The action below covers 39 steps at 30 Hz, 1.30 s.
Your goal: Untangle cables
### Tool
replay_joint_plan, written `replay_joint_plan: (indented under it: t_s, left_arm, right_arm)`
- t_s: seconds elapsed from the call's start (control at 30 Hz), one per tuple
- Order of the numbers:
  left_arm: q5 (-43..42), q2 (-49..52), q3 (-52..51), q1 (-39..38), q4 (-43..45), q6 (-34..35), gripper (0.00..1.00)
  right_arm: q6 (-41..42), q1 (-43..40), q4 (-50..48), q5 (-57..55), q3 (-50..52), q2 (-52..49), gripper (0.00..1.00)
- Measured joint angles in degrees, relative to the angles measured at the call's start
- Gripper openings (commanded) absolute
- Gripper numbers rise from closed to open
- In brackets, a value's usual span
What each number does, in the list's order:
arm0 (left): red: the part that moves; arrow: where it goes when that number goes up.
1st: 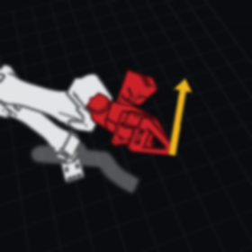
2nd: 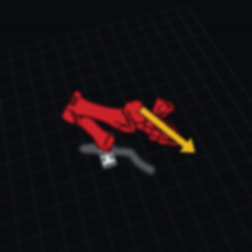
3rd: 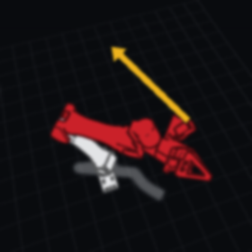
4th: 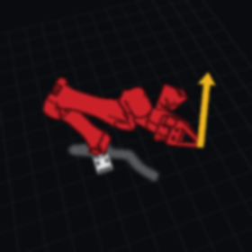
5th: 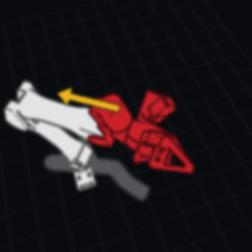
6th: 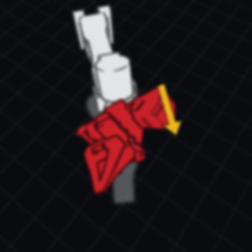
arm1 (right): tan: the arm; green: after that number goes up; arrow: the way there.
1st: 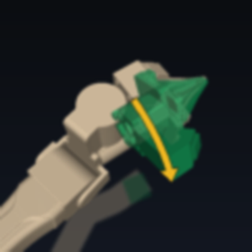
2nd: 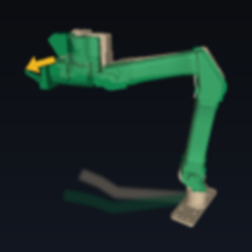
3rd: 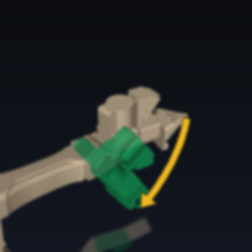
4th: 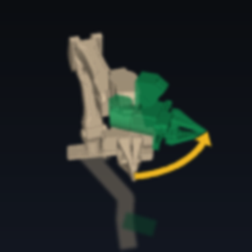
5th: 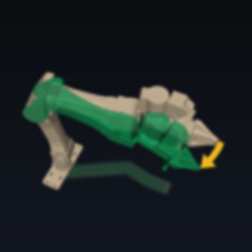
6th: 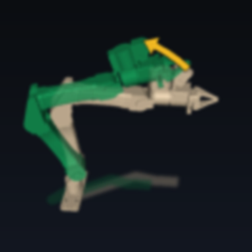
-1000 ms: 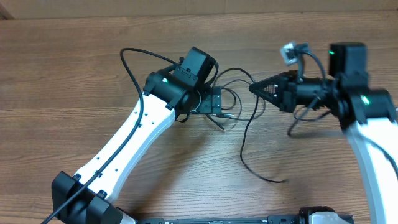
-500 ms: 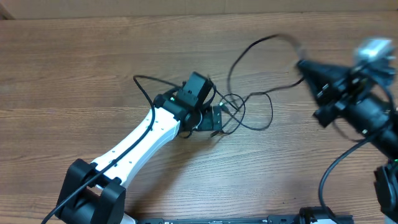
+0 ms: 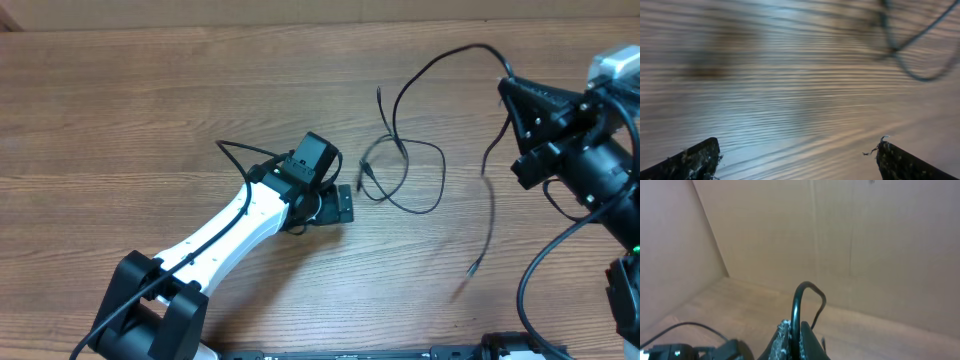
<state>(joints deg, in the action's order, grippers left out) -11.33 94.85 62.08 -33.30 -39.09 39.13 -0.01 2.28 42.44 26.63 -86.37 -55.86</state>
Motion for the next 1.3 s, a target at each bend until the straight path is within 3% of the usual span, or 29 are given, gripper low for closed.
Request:
replay_joint_plan:
  t_s: [0.2,0.43,0.57,0.63,0.77,0.8,0.83,0.87,0.9,1.1,1.3]
  left_arm:
    - [-7.8,0.0,-0.1,0.0,7.7,-3.7,1.0]
    - [-1.9,0.0,-0.2,0.0,13.3,-5.0,1.0]
    - [2.1,0.1,-0.6,-0.3,21.7,-6.1,0.85]
    - [3.1,0.7,-0.6,-0.7,25.6,-7.6,0.83]
    - [4.2,5.6,-0.7,-2.3,32.9,-11.7,0.91]
    - [4.3,7.3,-0.7,-2.7,34.8,-12.6,0.86]
    - [4.3,9.0,-0.7,-3.1,36.5,-13.3,0.56]
    - [4.3,11.1,-0.7,-3.6,38.9,-14.4,0.14]
    - [4.0,13.3,-0.7,-4.0,41.2,-15.5,0.04]
    - [4.1,18.7,-1.1,-4.4,44.4,-25.1,0.04]
    - [12.2,9.6,-1.4,3.4,31.2,-22.9,0.04]
  right_arm:
    - [0.0,0.0,0.7,0.5,0.0,-1.0,0.04]
    - [0.0,0.0,-0.7,1.1,-1.9,0.2,0.04]
    - [0.0,0.0,0.3,2.0,-5.4,0.4,0.04]
    - [0.0,0.0,0.9,2.9,-7.1,0.6,0.04]
    - [0.0,0.0,1.4,4.3,-10.4,1.0,0.04]
    - [0.0,0.0,1.6,4.5,-11.3,0.9,0.04]
    - [0.0,0.0,1.7,4.5,-12.3,0.9,0.04]
    - [0.0,0.0,1.7,4.7,-13.2,0.9,0.04]
    - [0.0,0.0,1.7,4.7,-13.9,0.9,0.04]
    - [0.0,0.0,3.7,4.4,-15.5,1.6,0.04]
    - [0.0,0.0,5.7,-0.9,-15.5,1.2,0.04]
